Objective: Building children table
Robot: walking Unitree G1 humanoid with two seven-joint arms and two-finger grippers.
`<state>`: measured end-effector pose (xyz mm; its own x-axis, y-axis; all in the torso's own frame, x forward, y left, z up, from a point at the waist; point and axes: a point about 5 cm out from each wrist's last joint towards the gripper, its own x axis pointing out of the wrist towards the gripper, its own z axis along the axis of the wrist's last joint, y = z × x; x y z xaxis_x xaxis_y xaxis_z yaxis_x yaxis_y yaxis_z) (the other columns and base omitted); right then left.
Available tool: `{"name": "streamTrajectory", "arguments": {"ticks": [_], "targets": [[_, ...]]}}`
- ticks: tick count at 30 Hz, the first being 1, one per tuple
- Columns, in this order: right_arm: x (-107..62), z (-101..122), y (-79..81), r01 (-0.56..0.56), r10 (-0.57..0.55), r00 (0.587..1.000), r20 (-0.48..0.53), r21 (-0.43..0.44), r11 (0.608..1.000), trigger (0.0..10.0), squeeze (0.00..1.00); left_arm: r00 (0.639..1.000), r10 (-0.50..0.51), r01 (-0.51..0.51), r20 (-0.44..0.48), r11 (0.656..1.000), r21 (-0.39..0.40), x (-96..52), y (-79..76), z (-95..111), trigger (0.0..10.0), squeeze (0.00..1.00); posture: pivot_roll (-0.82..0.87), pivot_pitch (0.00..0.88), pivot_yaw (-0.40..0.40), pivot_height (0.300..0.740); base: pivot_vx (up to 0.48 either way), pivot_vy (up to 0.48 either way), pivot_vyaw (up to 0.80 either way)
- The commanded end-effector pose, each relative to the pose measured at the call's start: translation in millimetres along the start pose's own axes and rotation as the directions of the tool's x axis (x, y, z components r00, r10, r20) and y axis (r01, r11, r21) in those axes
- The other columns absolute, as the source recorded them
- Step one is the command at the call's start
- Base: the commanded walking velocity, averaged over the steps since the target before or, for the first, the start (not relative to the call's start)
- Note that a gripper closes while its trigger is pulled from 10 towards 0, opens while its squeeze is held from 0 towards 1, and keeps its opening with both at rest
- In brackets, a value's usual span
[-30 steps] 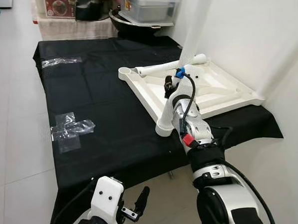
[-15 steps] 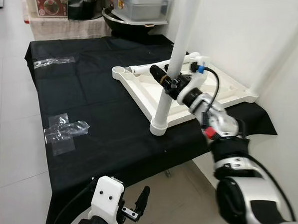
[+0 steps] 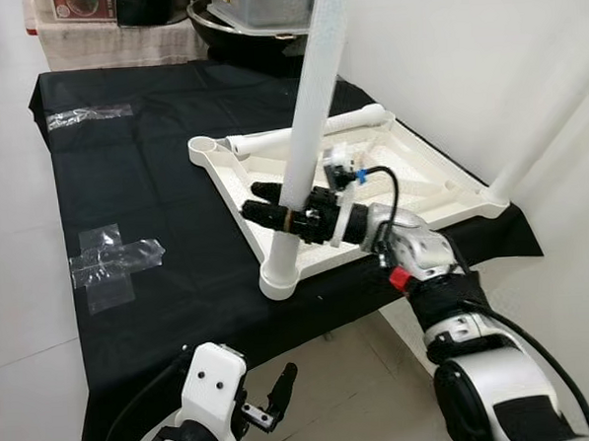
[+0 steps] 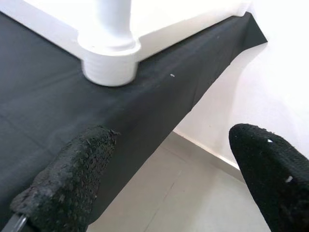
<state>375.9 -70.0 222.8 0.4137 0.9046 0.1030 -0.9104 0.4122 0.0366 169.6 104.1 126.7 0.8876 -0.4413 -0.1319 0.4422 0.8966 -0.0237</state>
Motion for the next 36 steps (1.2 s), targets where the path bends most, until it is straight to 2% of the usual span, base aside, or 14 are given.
{"name": "streamTrajectory", "arguments": {"ticks": [1, 6, 8, 9, 10, 13, 18, 19, 20, 21, 28, 30, 31, 36], "targets": [[-0.7, 1.3, -5.0, 0.058, -0.058, 0.998, -0.005, -0.002, 0.998, 0.0, 0.0, 1.0, -0.011, 0.011, -0.019, 1.0, -0.017, -0.8, -2.9, -3.5, 10.0, 0.0, 0.17, 0.105, -0.196, 0.74, 0.0, 0.0, 0.0], [-3.0, 10.6, -23.4, 0.35, -0.35, 0.937, 0.001, -0.032, 0.936, 0.0, 0.0, 1.0, -0.011, 0.011, -0.019, 1.0, -0.02, -0.9, -3.7, -3.7, 10.0, 0.0, 0.16, 0.101, -0.198, 0.74, 0.0, 0.0, 0.0], [-7.6, 12.6, -33.8, 0.513, -0.513, 0.859, -0.002, -0.016, 0.858, 0.0, 0.0, 1.0, -0.011, 0.01, -0.018, 1.0, -0.021, -0.7, -3.7, -3.7, 10.0, 0.0, 0.16, 0.101, -0.198, 0.74, 0.0, 0.0, 0.0], [-15.0, 12.3, -43.4, 0.671, -0.671, 0.741, -0.006, 0.006, 0.741, 0.0, 0.0, 1.0, -0.011, 0.01, -0.019, 1.0, -0.022, -0.6, -3.2, -3.9, 10.0, 0.0, 0.15, 0.099, -0.194, 0.74, 0.0, 0.0, 0.0], [-15.0, 12.3, -43.4, 0.671, -0.671, 0.741, -0.006, 0.006, 0.741, 0.0, 0.0, 1.0, -0.011, 0.01, -0.019, 1.0, -0.022, -0.6, -3.2, -3.9, 10.0, 0.0, 0.15, 0.099, -0.194, 0.74, 0.0, 0.0, 0.0], [-33.4, 2.8, -51.6, 0.903, -0.904, 0.428, -0.026, 0.052, 0.426, 0.0, 0.0, 1.0, -0.013, 0.013, -0.019, 1.0, -0.02, 0.5, -2.6, -4.6, 10.0, 0.0, 0.15, 0.093, -0.192, 0.74, 0.0, 0.0, 0.0], [-29.5, -7.1, -41.2, 0.94, -0.941, 0.337, -0.041, 0.069, 0.333, 0.0, 0.0, 1.0, -0.015, 0.015, -0.02, 1.0, -0.014, 1.1, -2.5, -5.3, 10.0, 0.0, 0.16, 0.084, -0.191, 0.74, 0.0, 0.0, 0.0], [-21.1, -8.6, -34.5, 0.929, -0.933, 0.359, -0.023, 0.101, 0.355, 9.9, 0.0, 1.0, -0.015, 0.015, -0.02, 1.0, -0.012, 1.3, -2.4, -5.5, 10.0, 0.0, 0.16, 0.082, -0.188, 0.74, 0.0, 0.0, 0.0], [-21.1, -8.6, -34.5, 0.929, -0.933, 0.359, -0.023, 0.101, 0.355, 9.9, 0.0, 1.0, -0.015, 0.015, -0.02, 1.0, -0.012, 1.3, -2.4, -5.5, 10.0, 0.0, 0.16, 0.082, -0.188, 0.74, 0.0, 0.0, 0.0], [-18.1, -7.7, -32.0, 0.924, -0.928, 0.371, -0.008, 0.105, 0.369, 10.0, 1.0, 1.0, -0.015, 0.014, -0.02, 1.0, -0.011, 1.3, -2.3, -5.5, 10.0, 0.0, 0.16, 0.082, -0.188, 0.74, 0.0, 0.0, 0.0], [-8.6, -2.2, -24.0, 0.899, -0.907, 0.416, 0.064, 0.122, 0.421, 10.0, 1.0, 1.0, -0.016, 0.015, -0.021, 1.0, -0.01, 1.7, -1.8, -5.7, 10.0, 0.0, 0.16, 0.08, -0.185, 0.74, 0.0, 0.0, 0.0], [-12.9, -0.9, -23.0, 0.914, -0.92, 0.383, 0.077, 0.114, 0.39, 10.0, 0.82, 1.0, -0.014, 0.014, -0.022, 1.0, -0.01, 1.8, -1.1, -5.9, 10.0, 0.0, 0.15, 0.081, -0.182, 0.74, 0.0, 0.0, 0.0], [-28.1, -3.0, -20.7, 0.935, -0.934, 0.34, 0.11, 0.068, 0.349, 10.0, 0.0, 1.0, -0.013, 0.012, -0.025, 1.0, -0.011, 2.4, 0.0, -6.7, 10.0, 0.0, 0.15, 0.079, -0.175, 0.74, 0.0, 0.0, 0.0], [-61.2, -16.4, -9.3, 0.945, -0.933, 0.326, 0.155, -0.017, 0.327, 10.0, 0.0, 0.999, -0.017, 0.017, -0.032, 1.0, -0.012, 4.6, 2.7, -8.3, 10.0, 0.0, 0.13, 0.074, -0.163, 0.74, 0.0, 0.0, 0.0]]}}
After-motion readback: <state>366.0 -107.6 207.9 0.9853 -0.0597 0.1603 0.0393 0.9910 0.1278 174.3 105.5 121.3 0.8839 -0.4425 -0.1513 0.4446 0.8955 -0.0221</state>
